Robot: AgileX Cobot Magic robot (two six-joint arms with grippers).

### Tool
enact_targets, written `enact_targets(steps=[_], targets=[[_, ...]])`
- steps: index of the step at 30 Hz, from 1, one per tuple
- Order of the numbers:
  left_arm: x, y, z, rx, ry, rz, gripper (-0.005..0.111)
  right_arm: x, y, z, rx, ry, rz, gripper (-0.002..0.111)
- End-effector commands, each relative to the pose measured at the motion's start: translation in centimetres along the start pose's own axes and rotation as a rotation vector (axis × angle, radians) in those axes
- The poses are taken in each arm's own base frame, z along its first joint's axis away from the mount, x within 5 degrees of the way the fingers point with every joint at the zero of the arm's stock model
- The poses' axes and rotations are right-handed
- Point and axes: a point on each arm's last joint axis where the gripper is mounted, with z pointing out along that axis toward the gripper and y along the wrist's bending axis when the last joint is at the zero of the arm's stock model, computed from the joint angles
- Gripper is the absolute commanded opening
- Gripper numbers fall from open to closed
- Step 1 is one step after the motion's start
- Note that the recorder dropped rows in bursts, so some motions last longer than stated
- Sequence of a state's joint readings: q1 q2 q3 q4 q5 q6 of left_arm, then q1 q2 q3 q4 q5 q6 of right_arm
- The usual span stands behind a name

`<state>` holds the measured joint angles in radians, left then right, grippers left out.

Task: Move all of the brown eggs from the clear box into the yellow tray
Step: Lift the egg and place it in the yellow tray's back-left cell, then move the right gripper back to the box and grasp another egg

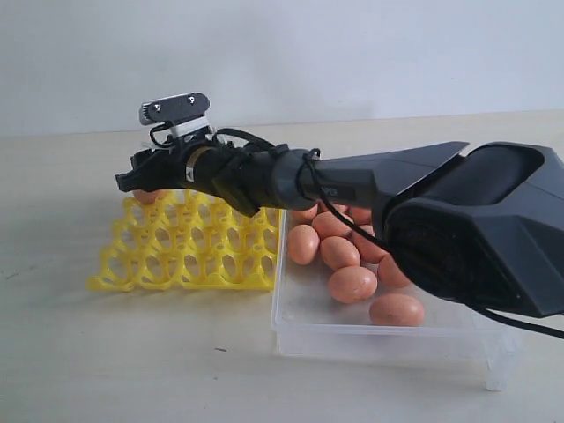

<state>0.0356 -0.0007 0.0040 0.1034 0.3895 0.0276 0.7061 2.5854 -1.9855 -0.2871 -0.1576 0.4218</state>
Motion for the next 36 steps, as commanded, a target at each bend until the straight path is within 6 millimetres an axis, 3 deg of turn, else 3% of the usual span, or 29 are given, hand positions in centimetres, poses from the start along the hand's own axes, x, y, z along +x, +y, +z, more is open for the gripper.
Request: enact_targets(steps=[1, 7, 8, 14, 17, 19, 22, 26, 30, 34, 36], targets=[[-0.2, 0.0, 0.0, 0.006, -0.013, -0.005, 0.000, -4.4, -0.2, -2.5, 0.084, 0.093, -0.017, 0.050], [-0.2, 0.0, 0.0, 0.006, -0.013, -0.005, 0.000, -9.2, 0.6, -7.6, 0.152, 0.249, -0.052, 0.004], [-0.2, 0.0, 0.0, 0.006, -0.013, -0.005, 0.000, -10.0, 0.9, -8.8, 0.142, 0.267, -0.062, 0.000], [-0.2, 0.0, 0.0, 0.006, -0.013, -0.005, 0.000, -12.1, 2.1, -16.4, 0.082, 0.470, -0.124, 0.000], [-0.2, 0.0, 0.0, 0.006, -0.013, -0.005, 0.000, -12.2, 1.2, -19.8, 0.102, 0.554, -0.124, 0.005], [-0.2, 0.0, 0.0, 0.006, -0.013, -0.005, 0.000, -12.2, 0.1, -21.6, 0.128, 0.599, -0.105, 0.014], [-0.2, 0.0, 0.0, 0.006, -0.013, -0.005, 0.000, -11.4, -2.1, -23.6, 0.175, 0.680, -0.061, 0.034], [-0.2, 0.0, 0.0, 0.006, -0.013, -0.005, 0.000, -9.6, -5.1, -24.2, 0.235, 0.760, 0.006, 0.054], [-0.2, 0.0, 0.0, 0.006, -0.013, -0.005, 0.000, -7.1, -8.0, -23.3, 0.289, 0.830, 0.097, 0.055], [-0.2, 0.0, 0.0, 0.006, -0.013, -0.005, 0.000, -4.7, -9.2, -21.8, 0.290, 0.896, 0.151, 0.055], [-0.2, 0.0, 0.0, 0.006, -0.013, -0.005, 0.000, -2.6, -9.6, -20.7, 0.289, 0.971, 0.164, 0.055]])
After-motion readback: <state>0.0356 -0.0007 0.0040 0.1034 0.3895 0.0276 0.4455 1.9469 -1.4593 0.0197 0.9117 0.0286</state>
